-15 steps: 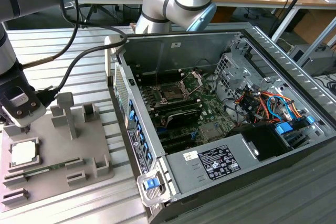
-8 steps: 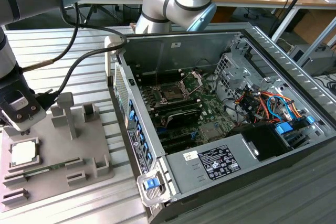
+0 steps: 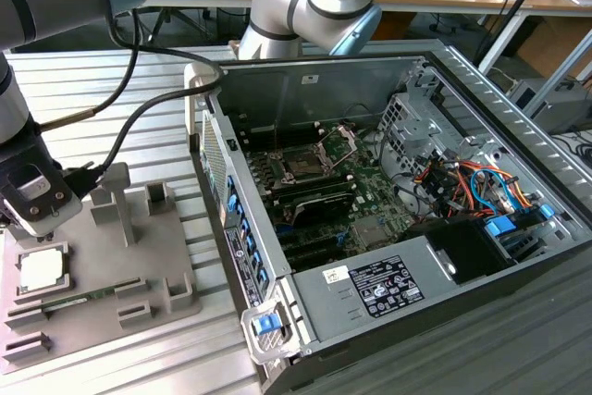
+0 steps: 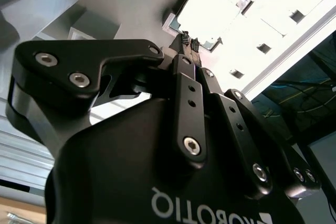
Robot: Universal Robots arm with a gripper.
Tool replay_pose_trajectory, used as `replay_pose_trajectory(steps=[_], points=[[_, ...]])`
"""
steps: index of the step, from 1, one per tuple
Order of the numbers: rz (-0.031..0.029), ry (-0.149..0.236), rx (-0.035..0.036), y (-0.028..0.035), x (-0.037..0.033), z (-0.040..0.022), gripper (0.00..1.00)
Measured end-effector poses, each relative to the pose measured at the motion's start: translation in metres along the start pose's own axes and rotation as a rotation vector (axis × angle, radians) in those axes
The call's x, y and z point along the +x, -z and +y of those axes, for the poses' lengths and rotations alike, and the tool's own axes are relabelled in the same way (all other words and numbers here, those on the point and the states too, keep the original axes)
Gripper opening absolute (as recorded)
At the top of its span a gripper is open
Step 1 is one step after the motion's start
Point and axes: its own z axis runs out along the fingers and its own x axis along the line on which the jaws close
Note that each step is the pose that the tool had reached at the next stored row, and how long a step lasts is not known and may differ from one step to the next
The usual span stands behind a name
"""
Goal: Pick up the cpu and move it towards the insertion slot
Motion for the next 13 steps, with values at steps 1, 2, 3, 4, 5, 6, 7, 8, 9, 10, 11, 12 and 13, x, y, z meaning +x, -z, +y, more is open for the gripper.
replay_pose_trajectory(steps=[1,2,3,4,5,6,7,8,9,10,11,12,13], points=[[0.0001,0.0,0.0,-0.0002,0.0,-0.0004,0.11],[0.0,0.0,0.0,-0.0005,0.0,-0.0008,0.11],[0.0,0.0,0.0,-0.0007,0.0,-0.0012,0.11],[0.0,0.0,0.0,-0.0011,0.0,-0.0016,0.11],[0.0,0.0,0.0,-0.0015,0.0001,-0.0022,0.11],[-0.0001,0.0,-0.0001,-0.0019,0.0,-0.0026,0.11],[0.0,0.0,0.0,-0.0021,0.0001,-0.0029,0.11],[0.0,0.0,0.0,-0.0025,0.0001,-0.0033,0.11],[0.0001,0.0,0.0,-0.0028,0.0001,-0.0037,0.11],[0.0,0.0,0.0,-0.0031,0.0001,-0.0039,0.11],[0.0,0.0,0.0,-0.0035,0.0001,-0.0042,0.11],[0.0,0.0,0.0,-0.0038,0.0001,-0.0044,0.11],[0.0,0.0,0.0,-0.0042,0.0001,-0.0048,0.11]])
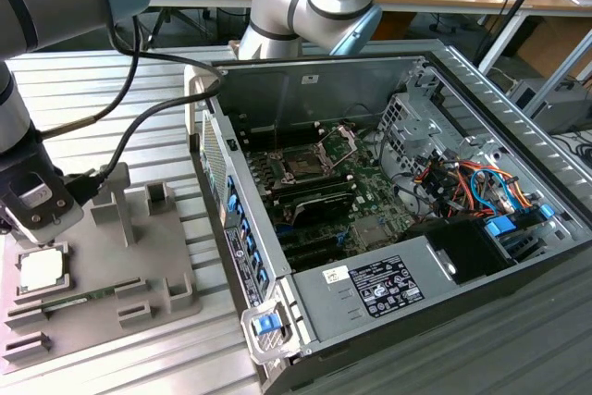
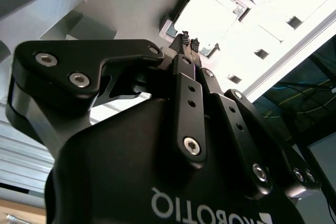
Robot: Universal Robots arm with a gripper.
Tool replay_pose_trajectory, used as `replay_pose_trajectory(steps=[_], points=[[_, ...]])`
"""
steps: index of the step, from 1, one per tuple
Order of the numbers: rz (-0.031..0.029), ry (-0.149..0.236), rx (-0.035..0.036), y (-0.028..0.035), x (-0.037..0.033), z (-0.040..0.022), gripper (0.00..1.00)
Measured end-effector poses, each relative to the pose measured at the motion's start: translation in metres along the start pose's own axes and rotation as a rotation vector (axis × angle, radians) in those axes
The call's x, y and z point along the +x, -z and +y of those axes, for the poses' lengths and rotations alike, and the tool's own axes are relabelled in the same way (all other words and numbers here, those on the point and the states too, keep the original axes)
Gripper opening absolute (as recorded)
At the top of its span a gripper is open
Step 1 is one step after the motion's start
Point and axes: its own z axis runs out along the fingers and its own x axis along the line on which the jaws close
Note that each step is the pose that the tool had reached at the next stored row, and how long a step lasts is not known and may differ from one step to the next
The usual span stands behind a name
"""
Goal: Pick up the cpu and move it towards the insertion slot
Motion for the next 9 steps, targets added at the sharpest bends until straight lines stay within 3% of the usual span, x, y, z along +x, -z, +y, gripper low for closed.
replay_pose_trajectory(steps=[9], points=[[0.0,0.0,0.0,-0.0025,0.0001,-0.0019,0.11]])
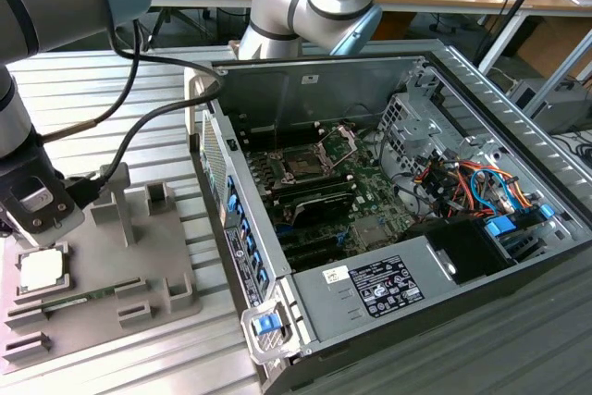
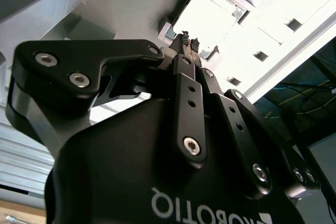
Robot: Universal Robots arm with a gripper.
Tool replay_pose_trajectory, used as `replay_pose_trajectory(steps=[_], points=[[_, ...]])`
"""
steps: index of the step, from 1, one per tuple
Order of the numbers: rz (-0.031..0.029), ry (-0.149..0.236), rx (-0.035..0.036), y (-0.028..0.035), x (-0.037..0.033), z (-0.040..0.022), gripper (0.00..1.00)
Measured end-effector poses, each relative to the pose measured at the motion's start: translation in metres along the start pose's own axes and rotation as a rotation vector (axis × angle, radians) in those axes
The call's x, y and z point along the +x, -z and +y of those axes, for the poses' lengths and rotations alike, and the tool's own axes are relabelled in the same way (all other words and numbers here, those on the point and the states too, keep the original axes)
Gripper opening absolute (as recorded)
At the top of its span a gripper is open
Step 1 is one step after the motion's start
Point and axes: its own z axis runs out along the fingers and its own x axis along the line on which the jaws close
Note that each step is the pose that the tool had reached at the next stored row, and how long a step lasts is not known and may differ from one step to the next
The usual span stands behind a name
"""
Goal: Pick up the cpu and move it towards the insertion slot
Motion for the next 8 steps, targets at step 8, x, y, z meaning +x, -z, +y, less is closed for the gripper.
replay_pose_trajectory(steps=[8], points=[[0.0,0.0,0.0,-0.0025,0.0001,-0.0018,0.11]])
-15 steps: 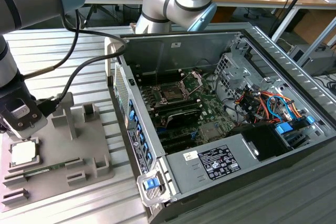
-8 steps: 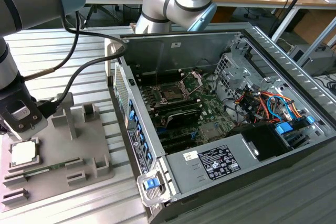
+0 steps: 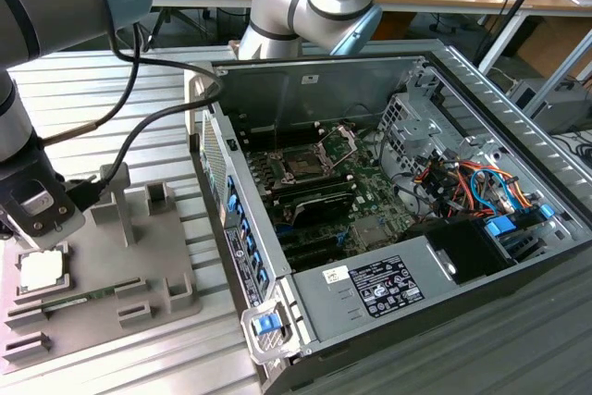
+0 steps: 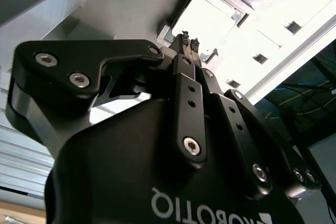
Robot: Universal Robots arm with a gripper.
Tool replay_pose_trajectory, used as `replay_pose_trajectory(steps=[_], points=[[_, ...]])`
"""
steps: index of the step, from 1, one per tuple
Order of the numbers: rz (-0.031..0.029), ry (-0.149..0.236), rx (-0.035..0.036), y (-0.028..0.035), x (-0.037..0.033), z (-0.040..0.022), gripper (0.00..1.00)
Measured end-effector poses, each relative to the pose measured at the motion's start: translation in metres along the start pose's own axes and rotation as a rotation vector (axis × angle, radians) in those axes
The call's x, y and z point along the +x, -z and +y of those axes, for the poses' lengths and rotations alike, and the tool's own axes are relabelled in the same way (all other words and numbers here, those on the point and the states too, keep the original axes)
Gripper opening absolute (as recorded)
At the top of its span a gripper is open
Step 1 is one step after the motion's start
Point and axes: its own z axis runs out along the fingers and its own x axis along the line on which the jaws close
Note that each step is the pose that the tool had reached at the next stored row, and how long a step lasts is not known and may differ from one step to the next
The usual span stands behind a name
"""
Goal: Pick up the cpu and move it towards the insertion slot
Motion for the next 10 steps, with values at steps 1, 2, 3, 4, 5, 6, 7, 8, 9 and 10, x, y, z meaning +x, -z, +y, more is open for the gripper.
replay_pose_trajectory(steps=[1,2,3,4,5,6,7,8,9,10], points=[[0.0,0.0,0.0,-0.0003,0.0,-0.0002,0.11],[0.0,0.0,0.0001,-0.0005,0.0,-0.0004,0.11],[0.0,0.0,0.0,-0.0008,0.0,-0.0005,0.11],[0.0,0.0,0.0,-0.0012,0.0,-0.0008,0.11],[0.0,0.0,0.0,-0.0015,0.0001,-0.0011,0.11],[0.0,0.0,0.0,-0.0018,0.0001,-0.0012,0.11],[0.0,0.0,0.0001,-0.0023,0.0002,-0.0016,0.11],[-0.0001,0.0,0.0,-0.0026,0.0002,-0.0018,0.11],[0.0,0.0,0.0,-0.0028,0.0002,-0.002,0.11],[0.0,0.0,0.0001,-0.0031,0.0002,-0.0022,0.11]])
